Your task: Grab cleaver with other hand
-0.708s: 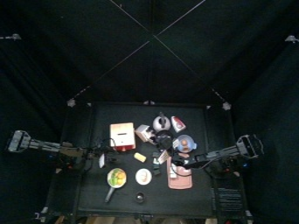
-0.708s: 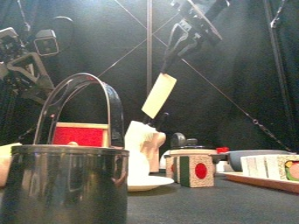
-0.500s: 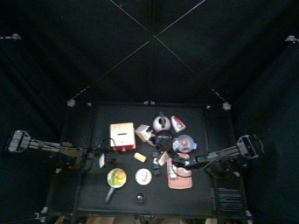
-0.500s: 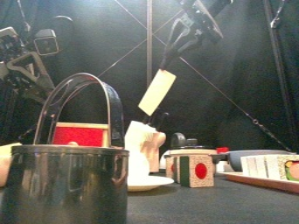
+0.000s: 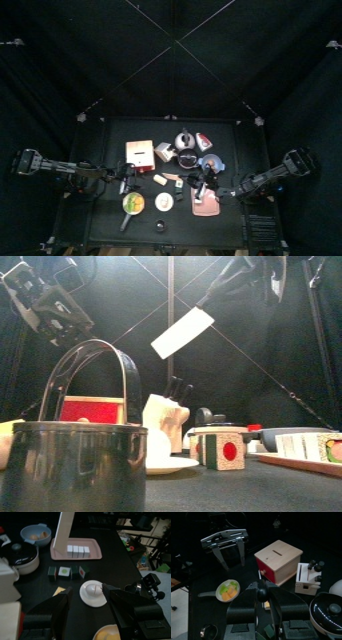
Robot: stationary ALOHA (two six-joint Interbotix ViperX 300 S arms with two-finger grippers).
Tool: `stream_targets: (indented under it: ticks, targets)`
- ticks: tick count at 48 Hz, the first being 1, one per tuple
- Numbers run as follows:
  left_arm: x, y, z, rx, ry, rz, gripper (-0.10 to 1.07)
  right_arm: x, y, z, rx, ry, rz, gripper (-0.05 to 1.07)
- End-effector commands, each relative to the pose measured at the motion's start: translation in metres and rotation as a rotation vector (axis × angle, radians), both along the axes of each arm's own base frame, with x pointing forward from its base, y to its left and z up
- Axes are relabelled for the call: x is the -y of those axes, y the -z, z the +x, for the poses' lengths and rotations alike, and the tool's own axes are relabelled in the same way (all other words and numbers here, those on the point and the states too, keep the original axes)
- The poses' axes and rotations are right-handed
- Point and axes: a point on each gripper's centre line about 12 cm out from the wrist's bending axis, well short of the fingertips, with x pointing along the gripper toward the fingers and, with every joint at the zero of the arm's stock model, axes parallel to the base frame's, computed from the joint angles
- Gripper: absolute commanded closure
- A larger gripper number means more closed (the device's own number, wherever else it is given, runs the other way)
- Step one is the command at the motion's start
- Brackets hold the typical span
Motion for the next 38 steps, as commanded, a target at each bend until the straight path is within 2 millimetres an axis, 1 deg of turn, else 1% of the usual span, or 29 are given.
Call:
stream_targets:
  ticks: [1,8,14,21,34,38]
  targets:
    - [-0.002,-0.012,0.012,0.085,0.010,-0.006,0.10,-0.005,-0.009,-0.002,0.029,-0.034,-0.004,0.65]
    - [-0.004,-0.013,0.019,0.205,0.005,0.016,0.10,-0.012,-0.015,-0.003,0.054,-0.072,-0.038,0.65]
    - [-0.008,-0.008,0.024,0.267,-0.042,0.055,0.10,-0.022,-0.016,-0.006,0.060,-0.108,-0.062,0.65]
    - [-0.007,-0.005,0.033,0.297,-0.075,0.096,0.10,-0.021,-0.017,-0.006,0.065,-0.108,-0.064,0.65]
    - [-0.007,-0.003,0.044,0.289,-0.093,0.088,0.10,-0.019,-0.021,-0.009,0.085,-0.102,-0.085,0.65]
    - [-0.006,-0.006,0.048,0.299,-0.086,0.091,0.10,-0.016,-0.020,-0.012,0.088,-0.092,-0.086,0.65]
